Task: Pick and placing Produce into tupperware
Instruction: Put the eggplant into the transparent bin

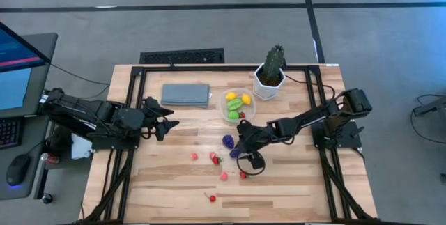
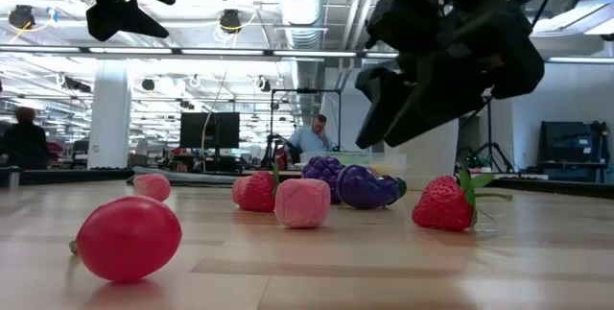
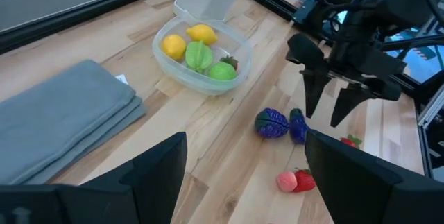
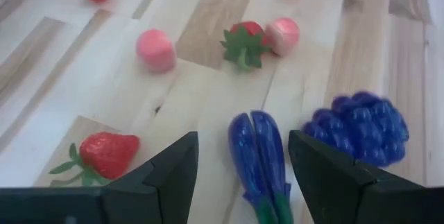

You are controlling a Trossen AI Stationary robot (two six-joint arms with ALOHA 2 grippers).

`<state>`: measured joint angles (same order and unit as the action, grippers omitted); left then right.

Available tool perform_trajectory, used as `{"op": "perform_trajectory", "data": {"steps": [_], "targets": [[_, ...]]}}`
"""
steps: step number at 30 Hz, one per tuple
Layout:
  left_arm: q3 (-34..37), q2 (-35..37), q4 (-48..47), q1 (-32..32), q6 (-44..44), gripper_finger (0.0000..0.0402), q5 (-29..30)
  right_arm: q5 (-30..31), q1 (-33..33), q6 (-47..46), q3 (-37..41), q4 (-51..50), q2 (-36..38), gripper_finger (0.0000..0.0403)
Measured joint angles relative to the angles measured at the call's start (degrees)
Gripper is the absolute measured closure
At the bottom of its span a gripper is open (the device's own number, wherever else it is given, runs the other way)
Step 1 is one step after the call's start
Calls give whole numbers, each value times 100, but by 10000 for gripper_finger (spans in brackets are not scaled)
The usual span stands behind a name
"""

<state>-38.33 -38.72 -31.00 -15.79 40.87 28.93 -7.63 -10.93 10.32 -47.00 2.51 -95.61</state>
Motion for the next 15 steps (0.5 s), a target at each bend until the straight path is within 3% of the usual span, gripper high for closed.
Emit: {"op": "perform_trajectory", "data": {"steps": [15], "targets": [[-2, -25, -8, 2, 38, 120, 26, -402, 169, 519, -749, -610, -471, 154]]}}
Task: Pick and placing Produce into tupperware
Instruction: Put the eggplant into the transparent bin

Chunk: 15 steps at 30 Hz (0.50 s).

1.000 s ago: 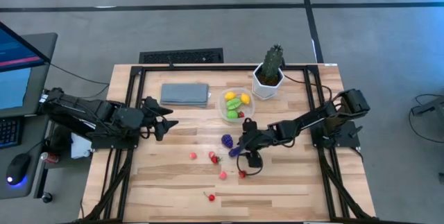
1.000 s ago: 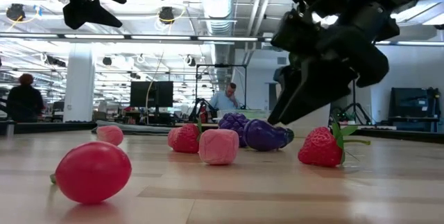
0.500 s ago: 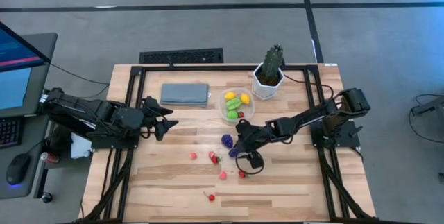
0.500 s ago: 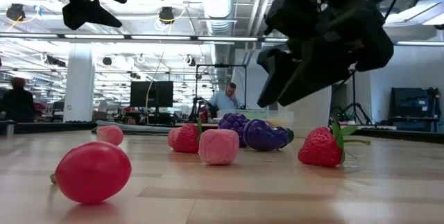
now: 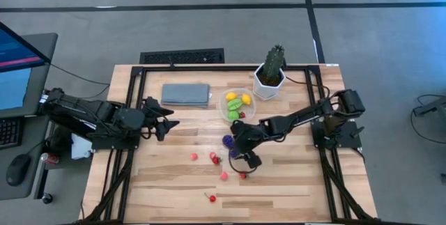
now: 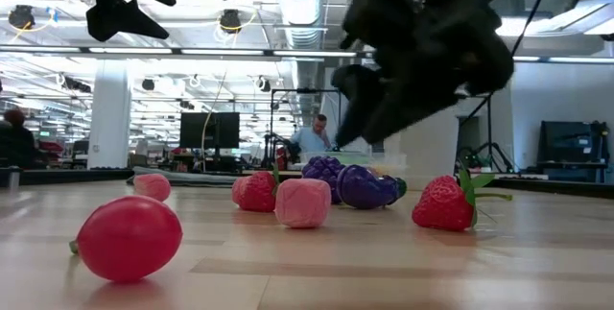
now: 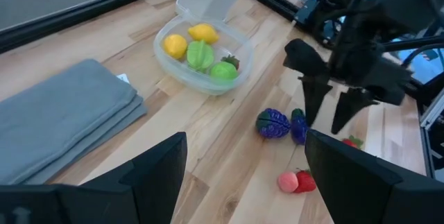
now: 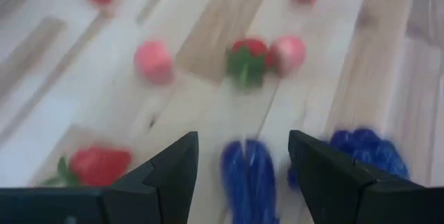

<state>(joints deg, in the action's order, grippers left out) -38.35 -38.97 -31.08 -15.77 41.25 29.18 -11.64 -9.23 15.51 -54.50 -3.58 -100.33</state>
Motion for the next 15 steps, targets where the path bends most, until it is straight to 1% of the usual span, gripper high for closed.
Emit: {"op": "perform_trajectory", "data": {"steps": [2, 7, 10, 15], "targets": [[0, -38, 14, 0, 7, 120, 3, -34, 0, 2, -72, -260, -112, 154], [-2, -125, 24, -2, 37, 120, -26, -56, -11, 4, -490, -380, -509, 154], [-2, -194, 18, -32, 57, 120, -38, -55, -11, 4, -594, -567, -679, 154], [0, -270, -22, -114, 102, 120, -39, -54, -8, 2, -652, -654, -687, 160]]}}
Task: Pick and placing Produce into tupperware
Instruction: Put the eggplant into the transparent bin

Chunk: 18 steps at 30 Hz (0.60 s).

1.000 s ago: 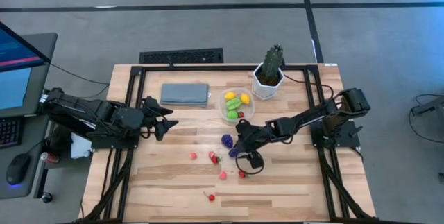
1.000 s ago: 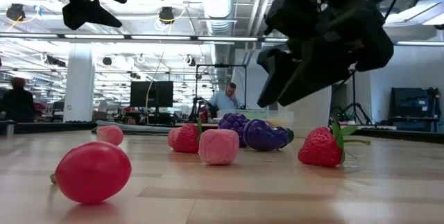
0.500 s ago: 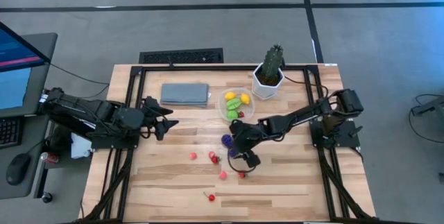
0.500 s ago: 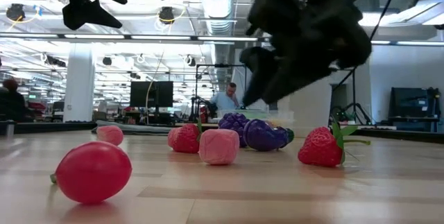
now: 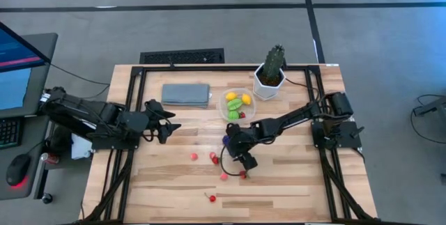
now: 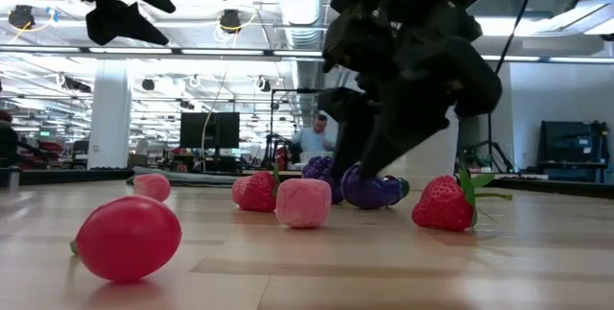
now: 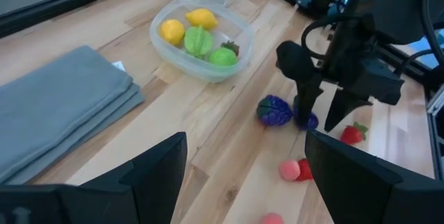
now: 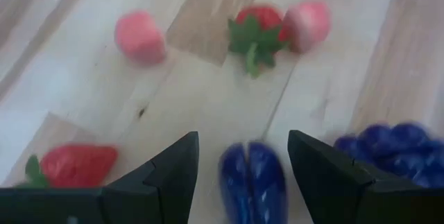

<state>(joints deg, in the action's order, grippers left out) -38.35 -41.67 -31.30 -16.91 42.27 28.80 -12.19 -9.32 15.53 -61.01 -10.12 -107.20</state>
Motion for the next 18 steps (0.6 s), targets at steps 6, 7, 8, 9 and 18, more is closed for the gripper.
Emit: {"op": "perform_trajectory", "data": {"steps": [6, 7, 8, 9, 18], "targets": [[-2, -58, 42, -48, 10, 120, 24, -1, 39, -30, 6, -299, 0, 183], [-2, -70, 32, -48, 15, 120, 37, 0, 44, -48, 6, -348, 0, 185], [-2, -78, 18, -48, 16, 120, 41, 2, 45, -57, 6, -383, 0, 187], [-2, -76, 18, -48, 17, 120, 44, 2, 49, -88, 6, -435, 0, 189], [-2, -72, 27, -48, 18, 120, 51, 20, 149, -352, 11, -697, 0, 185]]}}
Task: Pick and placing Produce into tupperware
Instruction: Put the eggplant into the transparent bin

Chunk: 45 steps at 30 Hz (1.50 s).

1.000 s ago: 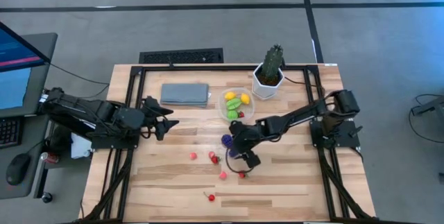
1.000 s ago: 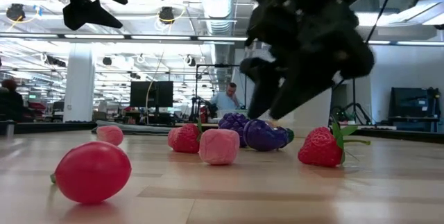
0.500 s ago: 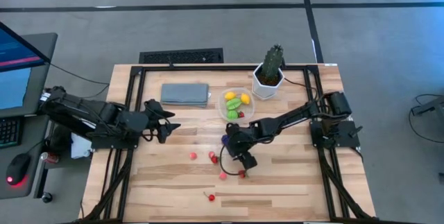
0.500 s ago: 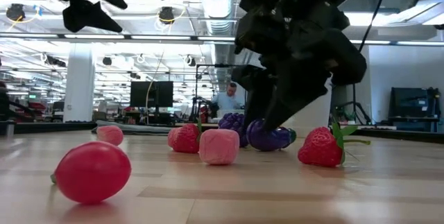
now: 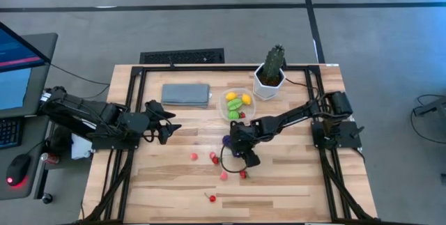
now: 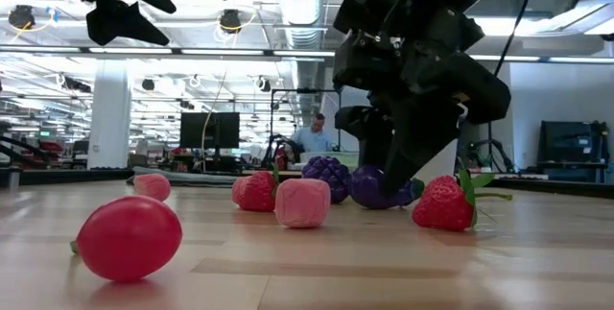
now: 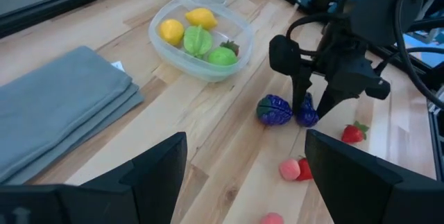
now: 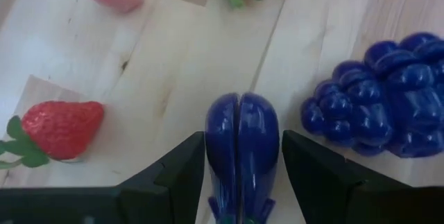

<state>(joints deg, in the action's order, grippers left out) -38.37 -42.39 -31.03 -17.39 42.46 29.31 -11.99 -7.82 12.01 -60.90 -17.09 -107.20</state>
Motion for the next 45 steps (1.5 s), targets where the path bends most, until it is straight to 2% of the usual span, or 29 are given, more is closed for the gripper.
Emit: {"op": "perform_trajectory", "data": {"steps": [33, 45], "targets": [[0, 0, 7, 2, -61, 120, 178, 52, 53, -356, 2, -47, 0, 189], [0, 0, 138, 2, -164, 120, 141, 51, 56, -549, 2, -41, -14, 177]]}}
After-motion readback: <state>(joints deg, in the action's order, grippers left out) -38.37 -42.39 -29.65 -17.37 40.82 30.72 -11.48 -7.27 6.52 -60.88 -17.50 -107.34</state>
